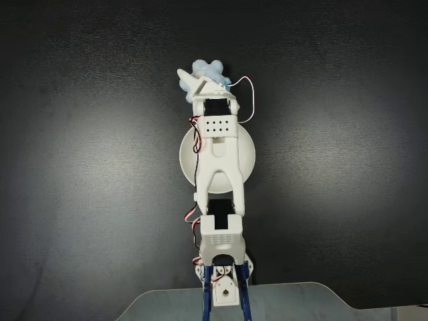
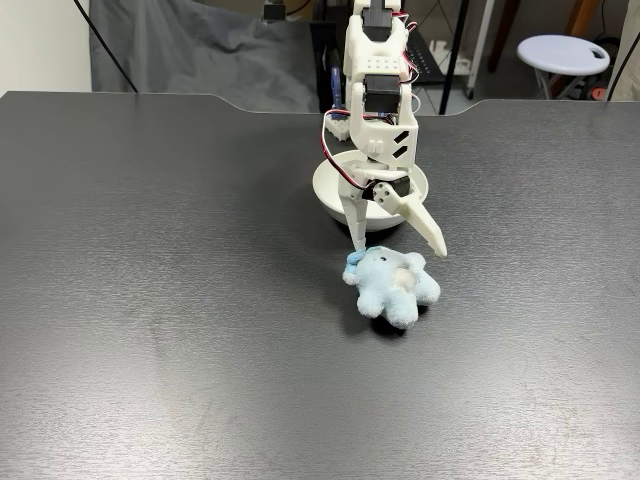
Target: Grasp a skyblue doll and put it in the white bowl.
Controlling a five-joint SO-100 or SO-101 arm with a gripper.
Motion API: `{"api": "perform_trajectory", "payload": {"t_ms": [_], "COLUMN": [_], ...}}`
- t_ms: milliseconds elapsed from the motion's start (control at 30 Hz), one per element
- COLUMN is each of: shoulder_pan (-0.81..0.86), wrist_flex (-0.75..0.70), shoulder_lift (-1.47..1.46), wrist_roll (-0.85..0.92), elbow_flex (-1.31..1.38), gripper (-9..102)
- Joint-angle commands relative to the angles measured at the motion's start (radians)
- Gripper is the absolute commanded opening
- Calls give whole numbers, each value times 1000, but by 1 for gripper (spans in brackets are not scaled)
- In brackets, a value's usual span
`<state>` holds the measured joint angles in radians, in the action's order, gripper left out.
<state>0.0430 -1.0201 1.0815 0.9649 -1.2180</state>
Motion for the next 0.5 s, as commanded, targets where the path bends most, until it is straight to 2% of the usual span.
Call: {"api": "perform_trajectory", "payload": {"t_ms": [0, 467], "shoulder_pan": [0, 9], "wrist_flex": [18, 21], "shoulder_lift": [23, -67], "wrist_roll": [5, 2], "elbow_flex": [58, 61], "gripper": [60, 60]}}
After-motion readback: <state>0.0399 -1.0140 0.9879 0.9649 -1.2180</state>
